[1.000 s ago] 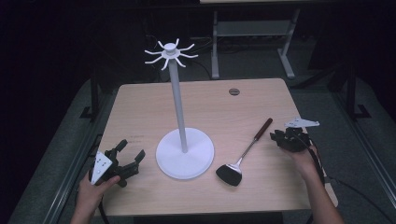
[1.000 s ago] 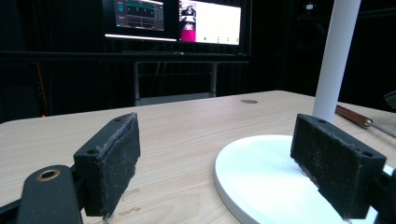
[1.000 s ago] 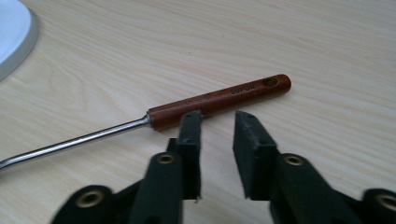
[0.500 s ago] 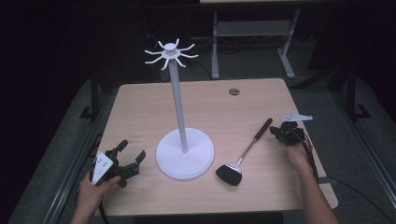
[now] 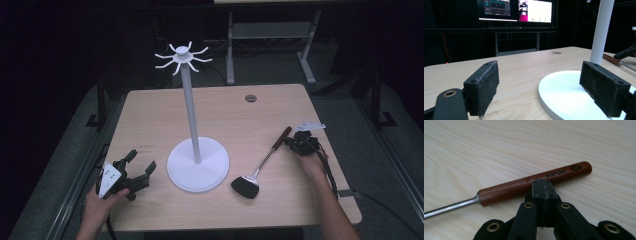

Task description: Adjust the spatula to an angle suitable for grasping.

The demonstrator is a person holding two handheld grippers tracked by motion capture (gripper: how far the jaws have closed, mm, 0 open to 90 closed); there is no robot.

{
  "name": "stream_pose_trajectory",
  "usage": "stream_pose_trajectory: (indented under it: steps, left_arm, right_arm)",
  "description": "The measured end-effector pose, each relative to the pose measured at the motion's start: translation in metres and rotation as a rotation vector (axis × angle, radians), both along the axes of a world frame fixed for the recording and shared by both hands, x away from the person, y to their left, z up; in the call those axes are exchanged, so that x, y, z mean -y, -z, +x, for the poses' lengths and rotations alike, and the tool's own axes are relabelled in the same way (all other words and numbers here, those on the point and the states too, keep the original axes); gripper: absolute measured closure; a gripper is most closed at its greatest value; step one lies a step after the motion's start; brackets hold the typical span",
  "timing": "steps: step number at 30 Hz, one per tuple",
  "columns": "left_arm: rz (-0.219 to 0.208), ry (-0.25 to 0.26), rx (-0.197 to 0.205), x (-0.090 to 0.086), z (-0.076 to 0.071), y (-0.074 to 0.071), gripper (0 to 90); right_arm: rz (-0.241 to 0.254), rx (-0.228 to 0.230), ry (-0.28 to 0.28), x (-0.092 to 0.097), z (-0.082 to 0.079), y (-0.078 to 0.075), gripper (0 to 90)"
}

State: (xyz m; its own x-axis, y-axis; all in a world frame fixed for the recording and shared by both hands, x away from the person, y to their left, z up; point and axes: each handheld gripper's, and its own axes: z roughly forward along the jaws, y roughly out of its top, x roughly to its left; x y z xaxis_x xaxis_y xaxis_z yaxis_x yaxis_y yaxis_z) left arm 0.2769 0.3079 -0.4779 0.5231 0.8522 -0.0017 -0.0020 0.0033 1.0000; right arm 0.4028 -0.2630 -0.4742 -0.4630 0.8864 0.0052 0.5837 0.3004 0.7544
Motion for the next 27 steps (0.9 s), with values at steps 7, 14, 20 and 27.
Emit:
stream_pose_trajectory:
  steps: [7,14,20,27]
  left_arm:
    - [-0.006,0.004,0.002,0.0,0.0,0.0,15.3]
    - [-0.002,0.003,0.001,0.0,0.0,0.0,15.3]
    - [-0.003,0.004,0.001,0.0,0.0,0.0,15.3]
    - [0.003,0.005,0.002,0.0,0.0,0.0,15.3]
  right_arm:
    - [0.016,0.001,0.019,-0.007,0.007,-0.004,89.5]
    - [0.024,0.009,0.009,-0.015,0.011,-0.005,89.5]
    - [0.026,0.004,-0.004,-0.022,0.013,-0.004,89.4]
    - [0.015,0.004,-0.024,-0.028,0.014,-0.003,89.5]
